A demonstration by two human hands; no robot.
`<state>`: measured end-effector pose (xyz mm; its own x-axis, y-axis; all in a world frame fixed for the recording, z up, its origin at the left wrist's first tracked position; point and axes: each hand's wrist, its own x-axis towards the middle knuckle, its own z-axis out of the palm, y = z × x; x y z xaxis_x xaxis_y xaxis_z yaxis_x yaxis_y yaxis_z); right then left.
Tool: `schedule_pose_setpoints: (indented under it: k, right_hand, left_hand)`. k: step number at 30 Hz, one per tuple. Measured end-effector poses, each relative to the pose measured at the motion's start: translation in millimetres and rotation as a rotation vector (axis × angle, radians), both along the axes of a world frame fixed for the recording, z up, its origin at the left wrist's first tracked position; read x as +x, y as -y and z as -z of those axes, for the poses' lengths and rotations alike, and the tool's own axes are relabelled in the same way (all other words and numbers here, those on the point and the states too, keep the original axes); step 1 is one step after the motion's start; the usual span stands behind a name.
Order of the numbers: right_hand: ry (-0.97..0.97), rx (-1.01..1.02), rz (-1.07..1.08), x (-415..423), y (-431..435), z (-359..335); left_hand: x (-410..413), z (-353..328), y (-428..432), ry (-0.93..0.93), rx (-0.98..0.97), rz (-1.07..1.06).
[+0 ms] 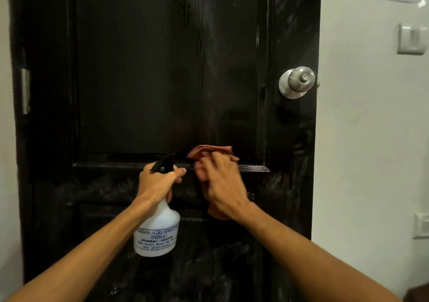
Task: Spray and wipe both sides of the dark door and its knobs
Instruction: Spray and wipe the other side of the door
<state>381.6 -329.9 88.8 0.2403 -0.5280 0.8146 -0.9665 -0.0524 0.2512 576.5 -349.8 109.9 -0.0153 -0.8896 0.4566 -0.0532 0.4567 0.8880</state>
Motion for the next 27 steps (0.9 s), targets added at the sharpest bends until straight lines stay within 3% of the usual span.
schedule_pose_setpoints:
  k: [4, 10, 13, 17, 20, 25, 27]
  right_hand:
    - [-0.208, 0.134, -0.098, 45, 28, 17]
    - [0.018, -0.136, 0.073, -68, -14, 8]
    - [0.057, -0.171, 0.176, -119, -43, 7]
    - [0.127, -0.217, 0.203, -124, -46, -50]
    - [0.063, -0.234, 0.252, -122, -36, -84]
    - [-0.102, -0.199, 0.218, -128, -42, 37]
    - [-0.149, -0.158, 0.155, -138, -56, 55]
  left_hand:
    - [21, 0, 5, 0.044, -0.041, -0.051]
    - [-4, -11, -4, 0.095, -0.063, 0.087]
    - [-37, -13, -13, 0.112, -0.056, 0.191]
    - [-81, -16, -30, 0.101, -0.049, 0.292]
    - [-100, -34, -33, 0.049, -0.066, 0.316]
    - [-114, -39, -37, 0.026, -0.08, 0.323]
    - [-120, -28, -40, 0.046, -0.057, 0.332]
